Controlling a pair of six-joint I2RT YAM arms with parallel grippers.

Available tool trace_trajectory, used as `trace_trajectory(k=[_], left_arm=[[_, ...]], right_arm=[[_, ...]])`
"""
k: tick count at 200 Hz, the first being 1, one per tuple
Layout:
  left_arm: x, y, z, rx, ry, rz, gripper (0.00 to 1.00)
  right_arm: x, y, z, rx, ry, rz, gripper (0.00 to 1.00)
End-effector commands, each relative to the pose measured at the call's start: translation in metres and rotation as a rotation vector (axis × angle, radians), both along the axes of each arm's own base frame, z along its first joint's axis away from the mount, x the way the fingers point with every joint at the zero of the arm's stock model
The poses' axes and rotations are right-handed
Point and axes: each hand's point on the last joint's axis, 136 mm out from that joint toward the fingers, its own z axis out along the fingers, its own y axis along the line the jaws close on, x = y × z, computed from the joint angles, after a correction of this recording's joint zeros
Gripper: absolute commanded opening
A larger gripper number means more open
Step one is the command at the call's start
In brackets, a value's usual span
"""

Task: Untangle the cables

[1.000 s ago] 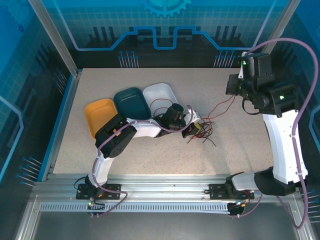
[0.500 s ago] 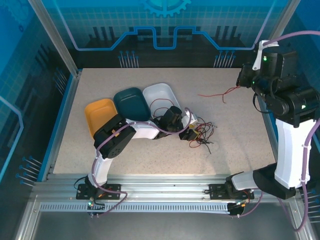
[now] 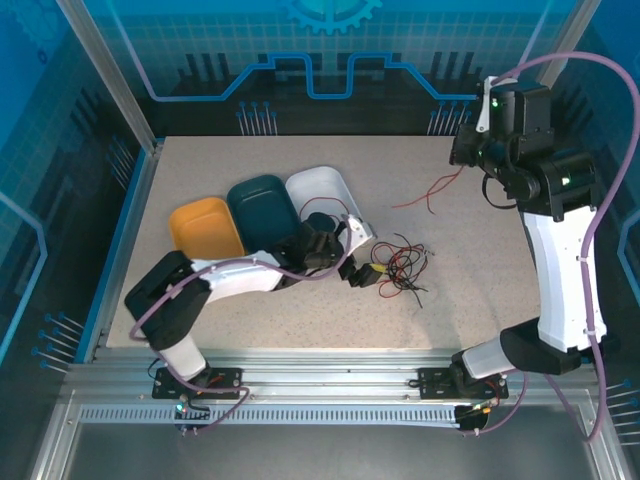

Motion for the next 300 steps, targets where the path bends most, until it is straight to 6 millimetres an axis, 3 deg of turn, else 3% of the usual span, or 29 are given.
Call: trace_trajectory(k=[1,41,92,126,184,245,300], left_arm=[[-0.008,0.025,0.006,0.022,-0.015,0.070,0.99],[-0.011,0.069,0.048,0.014,-0.065,0.241,0.99],[0.006,0.129,0.088,-0.019,-0.079,0.495,0.99],[0.016,0.177,0.108,-0.122,-0.005,0.694,0.99],[0.015,0.232,0.102,-0.184,0.061,0.914,0.99],[0.012,0.240,0.086,-0.208,0.118,0.947,0.99],[0.008,0.262,0.082,-0.246,0.104,1.056,0.99]], right_arm=[[0.018,0.022,-0.003,0.039,-0.007,0.072,0.00],[0.039,0.062,-0.022,0.065,0.047,0.181,0.00],[0.068,0.124,-0.055,0.012,0.116,0.306,0.00],[0.095,0.152,-0.083,-0.083,0.155,0.332,0.00],[0.136,0.200,-0.132,-0.075,0.204,0.435,0.00],[0.167,0.221,-0.188,-0.251,0.217,0.448,0.00],[0.173,0.251,-0.232,-0.319,0.245,0.540,0.00]])
